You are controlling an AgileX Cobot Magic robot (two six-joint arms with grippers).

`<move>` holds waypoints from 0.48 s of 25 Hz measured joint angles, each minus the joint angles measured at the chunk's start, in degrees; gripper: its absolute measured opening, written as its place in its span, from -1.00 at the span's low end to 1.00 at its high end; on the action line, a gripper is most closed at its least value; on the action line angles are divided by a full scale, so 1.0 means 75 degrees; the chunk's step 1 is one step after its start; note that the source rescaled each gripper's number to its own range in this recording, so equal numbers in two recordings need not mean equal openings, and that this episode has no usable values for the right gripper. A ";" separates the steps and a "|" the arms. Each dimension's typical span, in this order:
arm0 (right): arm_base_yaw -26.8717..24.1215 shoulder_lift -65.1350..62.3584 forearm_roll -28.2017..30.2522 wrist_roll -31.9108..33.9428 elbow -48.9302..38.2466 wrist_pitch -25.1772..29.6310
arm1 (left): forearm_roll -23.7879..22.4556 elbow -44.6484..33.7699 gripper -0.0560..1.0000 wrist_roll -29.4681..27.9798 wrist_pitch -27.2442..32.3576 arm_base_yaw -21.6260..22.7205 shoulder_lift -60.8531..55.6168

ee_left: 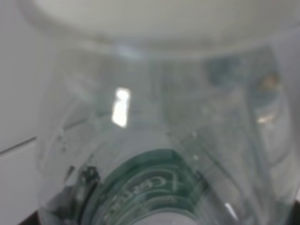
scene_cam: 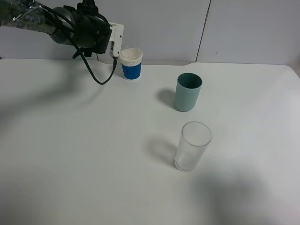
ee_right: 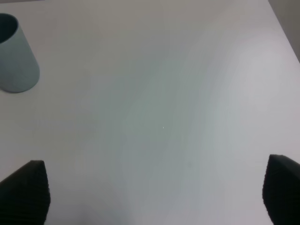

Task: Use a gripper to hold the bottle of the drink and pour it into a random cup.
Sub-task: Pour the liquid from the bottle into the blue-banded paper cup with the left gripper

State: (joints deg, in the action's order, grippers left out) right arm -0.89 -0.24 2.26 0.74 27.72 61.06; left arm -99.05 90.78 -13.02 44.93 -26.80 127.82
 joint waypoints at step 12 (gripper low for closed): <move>0.0000 0.0000 0.0000 0.0000 0.0000 0.0000 | 0.0000 0.0000 -0.75 0.0259 0.0000 0.0000 0.0000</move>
State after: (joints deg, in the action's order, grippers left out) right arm -0.89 -0.24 2.26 0.74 27.72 61.06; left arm -99.05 90.78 -11.08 44.93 -26.80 127.82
